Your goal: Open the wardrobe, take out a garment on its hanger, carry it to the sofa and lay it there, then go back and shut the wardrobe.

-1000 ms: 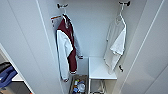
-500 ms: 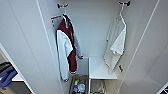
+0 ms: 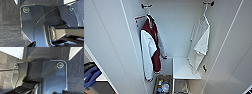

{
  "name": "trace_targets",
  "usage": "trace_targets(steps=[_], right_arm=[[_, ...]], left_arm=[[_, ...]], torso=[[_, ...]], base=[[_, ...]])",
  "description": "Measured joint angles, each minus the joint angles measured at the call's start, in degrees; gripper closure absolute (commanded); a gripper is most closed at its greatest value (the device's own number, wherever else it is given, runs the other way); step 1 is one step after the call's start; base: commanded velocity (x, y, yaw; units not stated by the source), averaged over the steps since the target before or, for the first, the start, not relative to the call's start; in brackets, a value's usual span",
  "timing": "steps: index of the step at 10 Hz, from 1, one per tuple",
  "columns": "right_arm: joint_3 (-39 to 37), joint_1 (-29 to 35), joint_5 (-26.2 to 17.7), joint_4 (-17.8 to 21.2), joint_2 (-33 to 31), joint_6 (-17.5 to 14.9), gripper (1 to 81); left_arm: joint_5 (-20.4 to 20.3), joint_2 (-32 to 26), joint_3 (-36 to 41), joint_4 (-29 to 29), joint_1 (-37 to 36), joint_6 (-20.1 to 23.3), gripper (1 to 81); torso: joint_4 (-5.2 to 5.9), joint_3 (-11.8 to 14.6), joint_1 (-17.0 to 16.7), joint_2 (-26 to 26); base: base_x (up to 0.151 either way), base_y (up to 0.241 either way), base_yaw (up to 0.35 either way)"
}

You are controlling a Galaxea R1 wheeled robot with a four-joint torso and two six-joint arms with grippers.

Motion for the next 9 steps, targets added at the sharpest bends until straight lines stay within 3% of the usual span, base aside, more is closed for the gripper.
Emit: trace_targets(steps=[6,7,9], right_arm=[[-16.3,-5.7,2.7,3.3,7.7,-0.3,1.0],[-16.4,-6.6,2.6,5.9,8.3,-2.9,1.0],[-16.5,-7.4,1.7,13.8,8.6,-12.8,1.0]], left_arm=[[0.7,0.0,0.0,0.0,-0.3,0.0,1.0],[0.7,0.0,0.0,0.0,-0.3,0.0,1.0],[0.8,0.0,0.0,0.0,-0.3,0.0,1.0]], torso=[[0.00,0.0,0.0,0.0],[0.00,0.0,0.0,0.0],[0.00,0.0,0.0,0.0]], base=[[0.000,0.000,0.000],[0.000,0.000,0.000],[0.000,0.000,0.000]])
